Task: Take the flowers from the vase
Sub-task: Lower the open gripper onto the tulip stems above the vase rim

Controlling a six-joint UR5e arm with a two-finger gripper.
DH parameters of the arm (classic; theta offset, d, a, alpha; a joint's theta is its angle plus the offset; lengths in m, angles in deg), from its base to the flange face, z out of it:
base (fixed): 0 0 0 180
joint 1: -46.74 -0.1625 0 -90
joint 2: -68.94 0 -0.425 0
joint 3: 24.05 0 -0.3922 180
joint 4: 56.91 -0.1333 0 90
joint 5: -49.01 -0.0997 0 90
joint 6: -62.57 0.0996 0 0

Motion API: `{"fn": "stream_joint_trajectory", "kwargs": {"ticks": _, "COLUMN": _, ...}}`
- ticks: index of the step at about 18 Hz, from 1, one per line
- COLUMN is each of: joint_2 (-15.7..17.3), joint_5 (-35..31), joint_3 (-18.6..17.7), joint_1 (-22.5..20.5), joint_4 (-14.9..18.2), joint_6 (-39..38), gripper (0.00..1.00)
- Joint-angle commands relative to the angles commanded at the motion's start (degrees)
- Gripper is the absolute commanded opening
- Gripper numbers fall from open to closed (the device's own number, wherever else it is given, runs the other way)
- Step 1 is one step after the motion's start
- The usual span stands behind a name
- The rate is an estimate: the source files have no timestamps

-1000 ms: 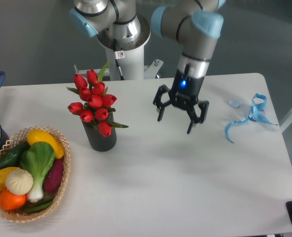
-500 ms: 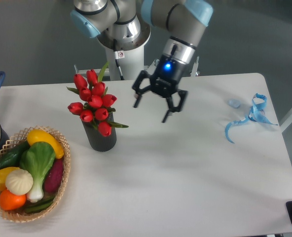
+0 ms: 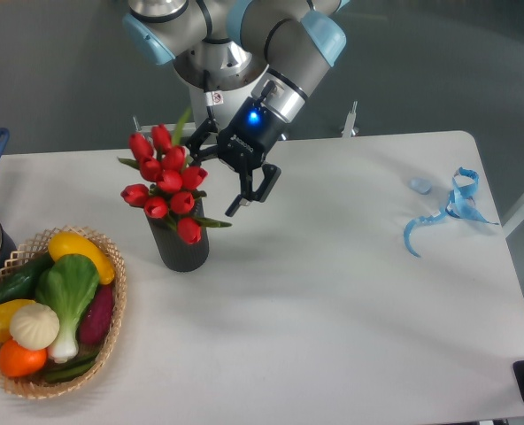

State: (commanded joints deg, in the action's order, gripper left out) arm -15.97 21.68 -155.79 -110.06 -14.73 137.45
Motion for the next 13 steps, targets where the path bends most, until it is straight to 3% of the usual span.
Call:
{"fn": "stream_joint_trajectory", "kwargs": {"ticks": 3, "joint_2": 2.8, "joint_5": -0.5, "joint_3": -2.2, "joint_1": 0.1, "joint_4": 0.0, "joint_6": 0.0, "gripper": 1.00}}
{"fn": "stream_joint_trajectory", "kwargs": {"ticks": 13, "joint_2": 7.6, "joint_5": -3.5, "joint_3": -5.4, "joint_1": -0.5, "joint_4": 0.1, "joint_6": 0.0, "gripper": 1.00}}
